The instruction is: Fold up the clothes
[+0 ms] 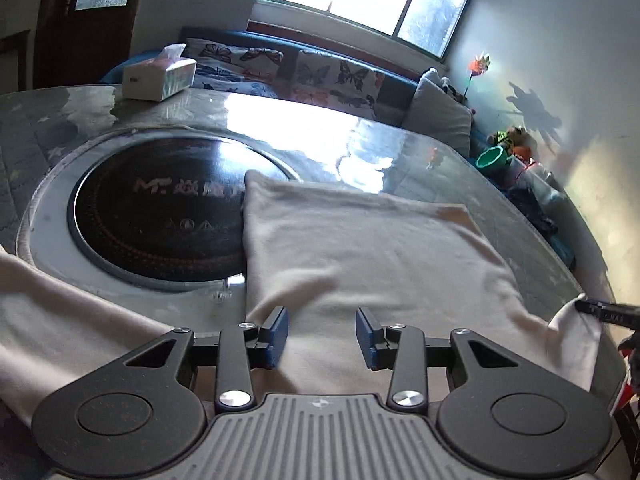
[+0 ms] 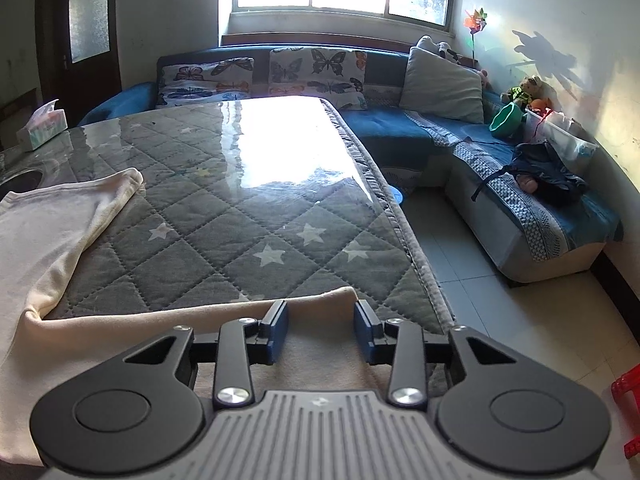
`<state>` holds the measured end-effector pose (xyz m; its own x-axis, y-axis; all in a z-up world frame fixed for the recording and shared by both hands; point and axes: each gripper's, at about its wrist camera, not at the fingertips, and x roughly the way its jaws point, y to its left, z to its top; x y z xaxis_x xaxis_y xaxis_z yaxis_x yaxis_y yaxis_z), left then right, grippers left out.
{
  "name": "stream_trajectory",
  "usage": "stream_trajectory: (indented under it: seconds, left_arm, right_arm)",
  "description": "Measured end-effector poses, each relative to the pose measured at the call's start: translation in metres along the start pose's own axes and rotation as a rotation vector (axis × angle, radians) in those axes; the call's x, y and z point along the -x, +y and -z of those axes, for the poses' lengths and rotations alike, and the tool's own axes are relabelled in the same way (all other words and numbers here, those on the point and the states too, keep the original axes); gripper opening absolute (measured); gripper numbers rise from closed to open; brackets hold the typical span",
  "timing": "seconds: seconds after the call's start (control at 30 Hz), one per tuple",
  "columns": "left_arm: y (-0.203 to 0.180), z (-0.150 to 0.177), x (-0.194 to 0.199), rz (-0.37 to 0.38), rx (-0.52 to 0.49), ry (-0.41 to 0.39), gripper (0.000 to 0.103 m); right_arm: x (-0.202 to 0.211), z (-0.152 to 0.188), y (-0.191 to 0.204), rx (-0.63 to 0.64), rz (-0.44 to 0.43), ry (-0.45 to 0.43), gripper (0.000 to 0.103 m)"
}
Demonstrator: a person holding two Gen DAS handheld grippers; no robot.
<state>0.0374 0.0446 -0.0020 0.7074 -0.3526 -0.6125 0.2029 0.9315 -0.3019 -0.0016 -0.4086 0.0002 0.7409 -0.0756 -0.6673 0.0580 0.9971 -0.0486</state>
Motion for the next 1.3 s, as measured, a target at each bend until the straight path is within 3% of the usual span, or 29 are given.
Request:
stream_trajectory:
  seconds: [0.2, 0.27, 0.47, 0.63, 0.87, 1.03, 1.17, 1.3]
  left_arm:
    - [-0.011, -0.013, -0.026, 0.002, -0.028, 0.017, 0.041]
    - [-0.009, -0.011, -0.032, -0.034, -0.042, 0.017, 0.039]
    - [0.010, -0.009, -0.001, -0.092, -0.007, -0.065, 0.040]
    - [0.043, 0.001, 0.044, -0.231, 0.057, -0.159, 0.040]
    - [0.094, 0.024, 0.065, -0.442, 0.100, -0.137, 0.038]
    - [0.113, 0.036, 0.072, -0.558, 0.085, -0.129, 0.025]
    - [0.115, 0.031, 0.076, -0.563, 0.106, -0.115, 0.024]
    - [0.103, 0.023, 0.080, -0.512, 0.116, -0.135, 0.027]
  right_arm:
    - [-0.002, -0.001, 0.002, -0.003, 0.007, -0.001, 0.039]
    - [-0.002, -0.001, 0.002, -0.003, 0.007, 0.001, 0.039]
    - [-0.003, -0.002, 0.000, -0.001, 0.013, 0.004, 0.045]
    - [-0.002, -0.003, 0.002, 0.008, 0.016, 0.002, 0.045]
    - [0.001, -0.003, 0.012, 0.025, 0.006, -0.007, 0.045]
    - [0.011, -0.002, 0.019, 0.038, -0.013, -0.017, 0.047]
    - [0.017, 0.001, 0.023, 0.036, -0.027, -0.022, 0.048]
    - [0.023, 0.006, 0.022, 0.009, -0.037, -0.025, 0.049]
